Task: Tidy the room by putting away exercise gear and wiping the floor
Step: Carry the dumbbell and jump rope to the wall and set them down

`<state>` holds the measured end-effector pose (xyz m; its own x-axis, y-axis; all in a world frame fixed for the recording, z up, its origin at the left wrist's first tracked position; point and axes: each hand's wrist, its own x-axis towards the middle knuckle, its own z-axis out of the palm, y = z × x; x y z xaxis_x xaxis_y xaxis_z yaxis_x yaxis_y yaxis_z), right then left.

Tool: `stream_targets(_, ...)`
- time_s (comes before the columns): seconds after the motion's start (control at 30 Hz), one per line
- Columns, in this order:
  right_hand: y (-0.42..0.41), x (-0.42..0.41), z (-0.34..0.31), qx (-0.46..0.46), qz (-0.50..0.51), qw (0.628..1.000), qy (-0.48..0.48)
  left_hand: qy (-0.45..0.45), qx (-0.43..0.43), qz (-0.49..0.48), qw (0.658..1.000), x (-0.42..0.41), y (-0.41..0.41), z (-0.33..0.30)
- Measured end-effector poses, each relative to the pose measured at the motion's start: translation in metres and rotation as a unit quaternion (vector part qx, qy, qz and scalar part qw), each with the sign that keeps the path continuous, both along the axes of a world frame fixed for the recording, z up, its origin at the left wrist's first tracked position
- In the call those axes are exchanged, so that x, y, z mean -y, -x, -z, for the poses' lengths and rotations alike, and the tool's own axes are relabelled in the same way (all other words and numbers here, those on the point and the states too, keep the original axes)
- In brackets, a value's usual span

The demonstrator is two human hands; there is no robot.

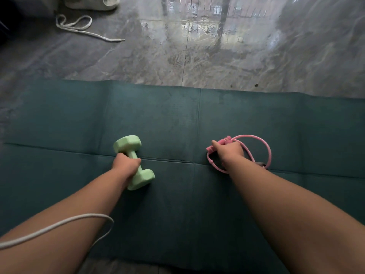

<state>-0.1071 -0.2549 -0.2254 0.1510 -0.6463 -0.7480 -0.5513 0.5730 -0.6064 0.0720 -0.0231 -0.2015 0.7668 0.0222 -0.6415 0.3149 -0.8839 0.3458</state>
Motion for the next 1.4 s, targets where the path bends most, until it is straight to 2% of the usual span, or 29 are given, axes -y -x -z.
stream_targets(0.17,-0.008,0.002,-0.002,-0.027,-0.020,0.999,-0.001,0.030,-0.001,0.062,0.998,-0.009,0.009,0.003)
stream_targets(0.2,-0.010,0.001,0.001,-0.049,-0.013,0.999,0.014,0.044,-0.003,0.073,0.996,-0.009,0.010,0.002)
stream_targets(0.3,-0.001,-0.012,0.000,-0.129,-0.098,0.982,0.100,0.096,-0.019,0.084,0.992,-0.005,0.015,-0.006)
stream_targets(0.4,0.018,-0.028,-0.019,-0.071,-0.120,0.982,0.127,0.135,-0.039,0.073,0.987,-0.001,0.031,-0.022)
stream_targets(0.57,0.065,-0.063,-0.096,0.030,-0.117,0.984,0.128,0.193,-0.084,0.025,0.977,-0.003,0.091,-0.077)
stream_targets(0.83,0.155,-0.091,-0.306,0.082,-0.182,0.974,0.104,0.203,-0.127,0.084,0.967,-0.002,0.185,-0.269)
stream_targets(0.97,0.194,-0.085,-0.454,0.063,-0.198,0.969,0.135,0.211,-0.121,0.116,0.963,0.008,0.217,-0.407)
stream_targets(1.17,0.265,-0.089,-0.685,0.046,-0.250,0.946,0.203,0.240,-0.088,0.237,0.937,0.024,0.255,-0.614)
stream_targets(1.23,0.297,-0.098,-0.754,0.035,-0.220,0.946,0.236,0.267,-0.089,0.285,0.916,0.027,0.271,-0.676)
stream_targets(1.33,0.331,-0.121,-0.806,0.034,-0.173,0.954,0.241,0.304,-0.078,0.334,0.889,0.033,0.291,-0.724)
stream_targets(1.4,0.362,-0.138,-0.857,0.046,-0.104,0.956,0.271,0.325,-0.065,0.384,0.862,0.049,0.312,-0.773)
